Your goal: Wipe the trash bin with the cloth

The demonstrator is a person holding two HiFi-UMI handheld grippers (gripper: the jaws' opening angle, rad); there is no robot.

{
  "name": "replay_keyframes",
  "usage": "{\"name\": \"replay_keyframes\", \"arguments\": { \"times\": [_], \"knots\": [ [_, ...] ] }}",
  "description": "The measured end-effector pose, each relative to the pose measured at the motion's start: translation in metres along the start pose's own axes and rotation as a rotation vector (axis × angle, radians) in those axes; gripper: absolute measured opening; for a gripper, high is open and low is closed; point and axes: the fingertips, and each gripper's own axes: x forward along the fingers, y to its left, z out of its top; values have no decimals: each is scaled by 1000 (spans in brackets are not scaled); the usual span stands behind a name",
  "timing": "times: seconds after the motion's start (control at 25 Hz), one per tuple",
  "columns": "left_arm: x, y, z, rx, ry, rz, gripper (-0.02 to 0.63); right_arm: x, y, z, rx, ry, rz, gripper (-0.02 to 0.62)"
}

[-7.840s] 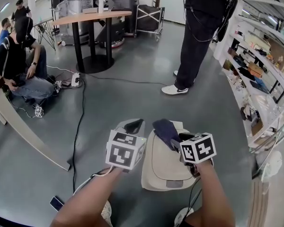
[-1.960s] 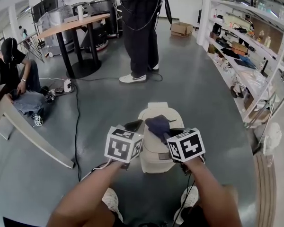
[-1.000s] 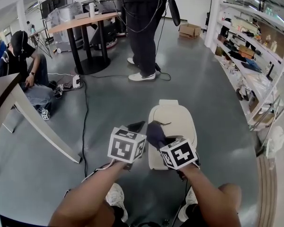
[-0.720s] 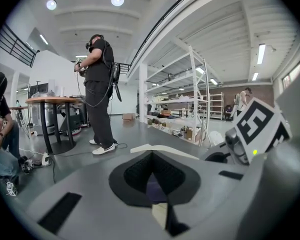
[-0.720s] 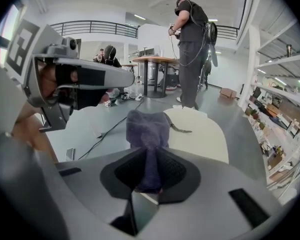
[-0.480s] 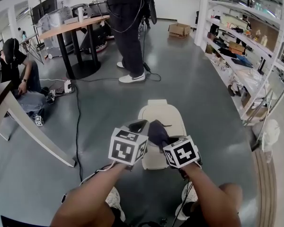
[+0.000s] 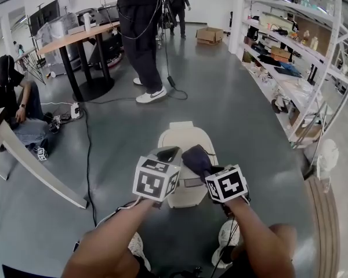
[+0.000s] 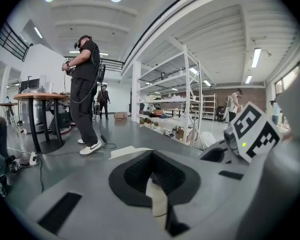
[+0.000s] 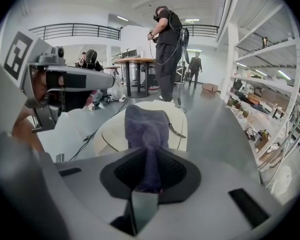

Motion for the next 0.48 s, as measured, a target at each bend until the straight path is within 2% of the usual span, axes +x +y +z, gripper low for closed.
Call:
{"name": "replay_keyframes", "arguments": {
  "times": [0.48],
  "knots": [
    [19,-25,5,29,3,-33,-3,-7,-28,-13,47,8,-44,66]
  ]
}}
